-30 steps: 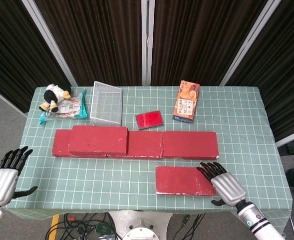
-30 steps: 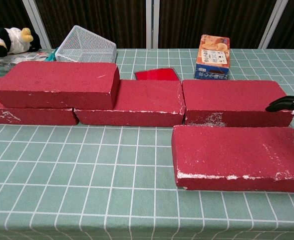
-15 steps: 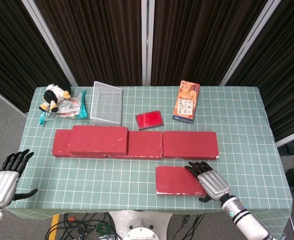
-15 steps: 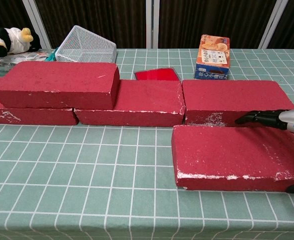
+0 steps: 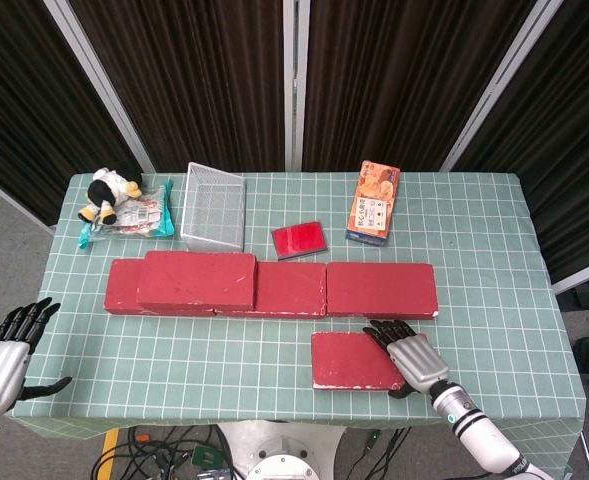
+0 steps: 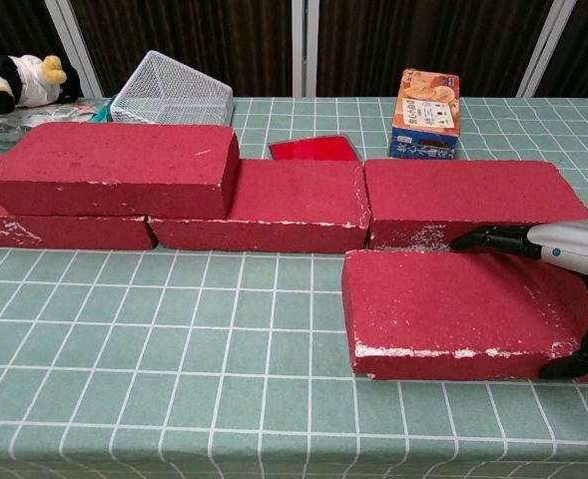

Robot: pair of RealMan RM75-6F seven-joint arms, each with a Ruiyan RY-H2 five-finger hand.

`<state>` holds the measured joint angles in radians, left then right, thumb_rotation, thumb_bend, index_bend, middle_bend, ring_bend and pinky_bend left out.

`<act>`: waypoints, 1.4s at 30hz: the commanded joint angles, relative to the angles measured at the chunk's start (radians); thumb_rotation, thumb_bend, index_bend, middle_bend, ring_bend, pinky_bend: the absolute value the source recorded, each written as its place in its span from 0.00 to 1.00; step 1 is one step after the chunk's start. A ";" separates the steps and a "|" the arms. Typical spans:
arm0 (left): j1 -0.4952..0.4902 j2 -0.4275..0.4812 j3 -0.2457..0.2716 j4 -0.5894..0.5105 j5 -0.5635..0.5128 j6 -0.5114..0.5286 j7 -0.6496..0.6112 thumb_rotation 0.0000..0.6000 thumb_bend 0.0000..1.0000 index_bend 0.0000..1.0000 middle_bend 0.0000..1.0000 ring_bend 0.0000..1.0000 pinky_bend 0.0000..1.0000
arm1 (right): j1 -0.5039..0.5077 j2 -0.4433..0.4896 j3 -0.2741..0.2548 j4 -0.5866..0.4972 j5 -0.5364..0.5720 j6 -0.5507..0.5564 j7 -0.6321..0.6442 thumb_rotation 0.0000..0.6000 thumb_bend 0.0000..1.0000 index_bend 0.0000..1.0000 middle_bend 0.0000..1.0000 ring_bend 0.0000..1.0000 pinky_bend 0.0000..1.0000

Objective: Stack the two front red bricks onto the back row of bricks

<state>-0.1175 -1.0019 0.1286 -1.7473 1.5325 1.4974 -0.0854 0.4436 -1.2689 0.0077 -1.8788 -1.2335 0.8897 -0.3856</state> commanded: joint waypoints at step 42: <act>0.033 0.010 -0.044 0.008 0.062 -0.031 -0.057 1.00 0.04 0.03 0.00 0.00 0.00 | 0.197 0.166 0.168 -0.030 -0.006 -0.027 0.175 1.00 0.10 0.07 0.25 0.18 0.28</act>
<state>-0.0851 -0.9907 0.0858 -1.7401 1.5941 1.4652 -0.1420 0.5994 -1.0930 0.1412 -1.9403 -1.2738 0.9012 -0.2135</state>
